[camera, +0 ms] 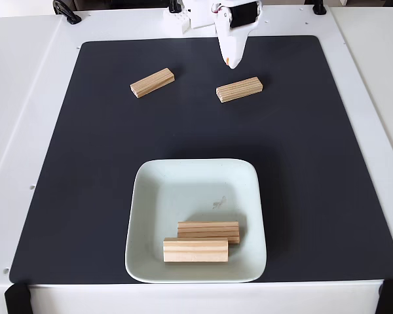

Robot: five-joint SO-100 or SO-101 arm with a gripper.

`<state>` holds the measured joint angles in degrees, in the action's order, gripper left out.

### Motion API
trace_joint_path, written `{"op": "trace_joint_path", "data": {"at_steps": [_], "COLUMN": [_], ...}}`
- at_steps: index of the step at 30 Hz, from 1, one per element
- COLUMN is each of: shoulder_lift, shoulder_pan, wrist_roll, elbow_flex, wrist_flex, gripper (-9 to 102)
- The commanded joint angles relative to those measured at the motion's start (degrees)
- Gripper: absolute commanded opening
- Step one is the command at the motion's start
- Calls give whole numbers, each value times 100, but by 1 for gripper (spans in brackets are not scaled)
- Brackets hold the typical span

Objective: Pick up the wooden block and place them on the plate.

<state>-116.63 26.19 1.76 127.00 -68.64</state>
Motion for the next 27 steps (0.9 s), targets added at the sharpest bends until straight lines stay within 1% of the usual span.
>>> {"op": "trace_joint_path", "data": {"at_steps": [1, 3, 5, 14, 19, 24, 27], "shoulder_lift": [105, 202, 299, 993, 1397, 1696, 1758], "shoulder_pan": [-35, -35, -26, 44, 44, 53, 53], "wrist_roll": [79, 88, 88, 70, 26, 35, 53], "elbow_flex": [-272, -369, -396, -536, -984, -1107, -958], "wrist_flex": [-9, -9, -9, 79, 79, 97, 378], "gripper": [24, 32, 35, 26, 27, 27, 27]}}
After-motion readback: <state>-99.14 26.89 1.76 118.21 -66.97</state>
